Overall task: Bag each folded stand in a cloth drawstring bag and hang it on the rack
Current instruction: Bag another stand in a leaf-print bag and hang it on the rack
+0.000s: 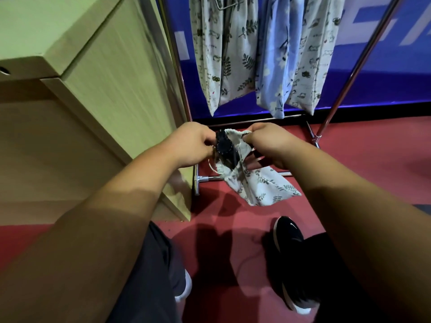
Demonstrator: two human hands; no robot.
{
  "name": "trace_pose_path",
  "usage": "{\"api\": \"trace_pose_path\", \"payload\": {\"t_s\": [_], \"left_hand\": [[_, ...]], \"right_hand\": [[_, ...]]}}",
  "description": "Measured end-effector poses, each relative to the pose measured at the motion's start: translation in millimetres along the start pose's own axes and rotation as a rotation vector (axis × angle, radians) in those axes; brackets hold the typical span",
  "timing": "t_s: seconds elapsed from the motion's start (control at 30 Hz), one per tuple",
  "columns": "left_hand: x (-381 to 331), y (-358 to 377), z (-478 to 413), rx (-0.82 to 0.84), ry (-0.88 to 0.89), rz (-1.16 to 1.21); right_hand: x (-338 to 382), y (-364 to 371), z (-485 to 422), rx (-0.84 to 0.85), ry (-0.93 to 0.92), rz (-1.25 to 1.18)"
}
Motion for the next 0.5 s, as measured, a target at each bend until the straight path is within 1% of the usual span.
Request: {"api": "trace_pose_path", "payload": {"t_s": [0.1,0.27,0.37,0.5], "left_hand": [[1,-1,-1,-0.008,-0.022,0.019],[2,9,2,0.036,-0.148,0.279],[3,4,1,0.003,-0.173,0.375],[12,-6,0,-0.106,-0.243,0.475]], "right_hand": [[5,3,4,0.025,-0.019,0.038],[1,12,5,0.085,0.007,0.104],[-4,13,0,0.049,-0.004,0.156],[-8,9,-8,-0.025,-0.017,0.153]]}}
Point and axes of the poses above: each hand's wrist, its own z-axis away from the middle knuckle, its own y-axis out of the palm, x = y × z, the point moved 4 cm from there along -z, towards the middle knuckle, and after that the axes turned 8 degrees about -z, right-handed, at the moved point
